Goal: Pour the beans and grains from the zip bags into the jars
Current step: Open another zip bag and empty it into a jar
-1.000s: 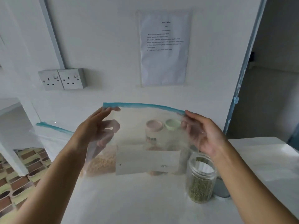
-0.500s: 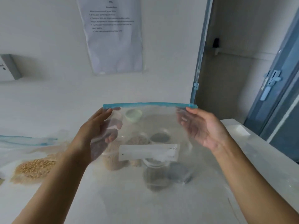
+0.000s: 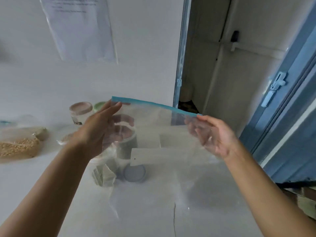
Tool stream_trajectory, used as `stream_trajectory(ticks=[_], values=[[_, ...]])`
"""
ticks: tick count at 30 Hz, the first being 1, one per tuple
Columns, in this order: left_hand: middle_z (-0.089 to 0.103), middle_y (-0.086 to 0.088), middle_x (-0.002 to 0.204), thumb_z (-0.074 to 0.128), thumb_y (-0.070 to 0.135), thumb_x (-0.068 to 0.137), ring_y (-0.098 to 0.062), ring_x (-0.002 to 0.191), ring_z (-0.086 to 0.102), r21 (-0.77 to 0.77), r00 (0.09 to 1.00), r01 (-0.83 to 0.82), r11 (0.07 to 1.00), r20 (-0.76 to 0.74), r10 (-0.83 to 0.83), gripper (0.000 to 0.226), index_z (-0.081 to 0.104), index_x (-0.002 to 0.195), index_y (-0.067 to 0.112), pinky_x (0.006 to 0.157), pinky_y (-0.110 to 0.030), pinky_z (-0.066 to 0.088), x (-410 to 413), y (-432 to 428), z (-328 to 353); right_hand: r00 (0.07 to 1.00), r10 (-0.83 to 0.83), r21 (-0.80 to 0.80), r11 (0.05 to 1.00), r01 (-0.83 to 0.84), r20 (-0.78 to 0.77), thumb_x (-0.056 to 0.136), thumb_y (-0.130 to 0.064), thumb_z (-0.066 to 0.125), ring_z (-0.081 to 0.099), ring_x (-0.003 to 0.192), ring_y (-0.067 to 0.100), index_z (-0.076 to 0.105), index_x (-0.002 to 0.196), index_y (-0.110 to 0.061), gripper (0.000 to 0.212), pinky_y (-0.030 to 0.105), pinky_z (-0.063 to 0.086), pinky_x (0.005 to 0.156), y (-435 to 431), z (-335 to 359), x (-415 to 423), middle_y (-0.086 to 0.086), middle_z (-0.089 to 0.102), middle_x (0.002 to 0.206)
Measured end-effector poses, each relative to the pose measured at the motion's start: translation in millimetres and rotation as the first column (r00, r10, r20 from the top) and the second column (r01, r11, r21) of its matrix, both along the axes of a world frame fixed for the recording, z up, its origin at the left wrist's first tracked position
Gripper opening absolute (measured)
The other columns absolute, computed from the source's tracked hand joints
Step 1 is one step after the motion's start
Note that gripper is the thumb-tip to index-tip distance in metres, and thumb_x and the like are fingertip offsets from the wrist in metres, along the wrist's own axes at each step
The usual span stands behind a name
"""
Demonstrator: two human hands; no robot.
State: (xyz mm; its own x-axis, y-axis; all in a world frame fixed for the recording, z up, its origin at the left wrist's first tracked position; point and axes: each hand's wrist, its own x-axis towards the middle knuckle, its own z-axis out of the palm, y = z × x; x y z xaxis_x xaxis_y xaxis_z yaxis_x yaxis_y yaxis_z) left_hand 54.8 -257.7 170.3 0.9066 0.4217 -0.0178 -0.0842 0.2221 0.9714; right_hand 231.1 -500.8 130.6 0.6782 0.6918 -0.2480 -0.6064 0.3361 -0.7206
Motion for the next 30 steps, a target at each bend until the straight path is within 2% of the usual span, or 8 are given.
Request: stream_trajectory(ticks=[3,6,13,19,22,24,26,30], values=[[0.068,-0.017,0.074,0.041,0.031,0.107,-0.026,0.043,0.064,-0.101,0.998,0.049,0.994,-0.033,-0.052,0.012,0.046,0.116,0.024,0.03,-0.022,0.042,13,-27,-7,0.997,0.031,-0.025,0.999,-0.029,0.069,0.093,-0.022,0.06,0.073,0.074,0.023,0.076,0.11,0.001,0.033,0.025,0.06,0.055,-30,0,11,0.017,0.073,0.103],[0.07,-0.015,0.069,0.04,0.038,0.106,-0.021,0.04,0.063,-0.114,0.992,0.062,0.992,-0.103,-0.074,0.025,0.045,0.123,0.019,0.029,-0.018,0.038,26,-41,-15,0.97,0.113,-0.16,0.984,-0.08,0.214,0.103,-0.037,0.047,0.073,0.081,0.029,0.077,0.116,-0.012,0.041,0.038,0.062,0.064,-53,1,19,0.014,0.073,0.099],[0.065,-0.009,0.055,0.041,0.046,0.102,-0.014,0.028,0.054,-0.345,0.948,0.091,0.934,-0.258,-0.187,0.041,0.056,0.117,0.011,0.024,-0.014,0.032,58,-55,-36,0.954,0.209,-0.256,0.955,-0.151,0.213,0.106,-0.05,0.036,0.07,0.066,0.027,0.064,0.132,-0.02,0.049,0.028,0.052,0.04,-87,0,40,0.015,0.068,0.093],[0.071,-0.009,0.065,0.082,0.037,0.061,-0.01,0.036,0.059,-0.442,0.928,0.172,0.88,-0.228,-0.296,0.042,0.073,0.086,0.004,0.033,-0.013,0.037,85,-62,-50,0.981,-0.003,-0.16,0.987,0.034,0.195,0.107,-0.028,0.037,0.07,0.06,0.021,0.08,0.095,-0.003,0.051,0.018,0.052,0.048,-94,-7,64,0.02,0.063,0.09],[0.075,-0.019,0.077,0.059,0.03,0.096,-0.017,0.046,0.069,-0.513,0.956,0.039,0.857,-0.23,-0.182,0.032,0.065,0.104,0.0,0.039,-0.02,0.051,99,-76,-64,0.991,-0.089,-0.159,0.982,0.104,0.097,0.106,-0.022,0.042,0.073,0.069,0.021,0.078,0.1,0.003,0.044,0.02,0.057,0.069,-93,-26,83,0.017,0.072,0.09],[0.074,-0.015,0.077,0.049,0.037,0.103,-0.02,0.049,0.069,-0.486,0.95,0.041,0.873,-0.253,-0.185,0.035,0.061,0.116,0.007,0.041,-0.024,0.053,104,-81,-79,0.989,-0.15,-0.152,0.978,0.146,-0.016,0.104,-0.02,0.046,0.075,0.074,0.021,0.066,0.123,0.003,0.036,0.022,0.056,0.074,-94,-45,99,0.017,0.072,0.098],[0.074,-0.015,0.087,0.054,0.042,0.1,-0.026,0.065,0.074,-0.403,0.918,0.101,0.91,-0.314,-0.241,0.036,0.058,0.118,0.012,0.054,-0.03,0.061,107,-82,-102,0.974,-0.214,-0.172,0.965,0.198,-0.076,0.103,-0.019,0.05,0.075,0.073,0.025,0.054,0.136,0.009,0.043,0.028,0.06,0.063,-97,-63,112,0.022,0.072,0.101],[0.072,-0.026,0.111,0.065,0.03,0.096,-0.04,0.088,0.075,-0.188,0.887,0.169,0.967,-0.399,-0.233,0.04,0.051,0.131,0.018,0.062,-0.035,0.063,108,-81,-138,0.981,-0.176,-0.103,0.98,0.168,-0.081,0.095,-0.028,0.065,0.074,0.091,0.032,0.062,0.124,0.009,0.047,0.04,0.062,0.083,-104,-85,126,0.026,0.069,0.12]])
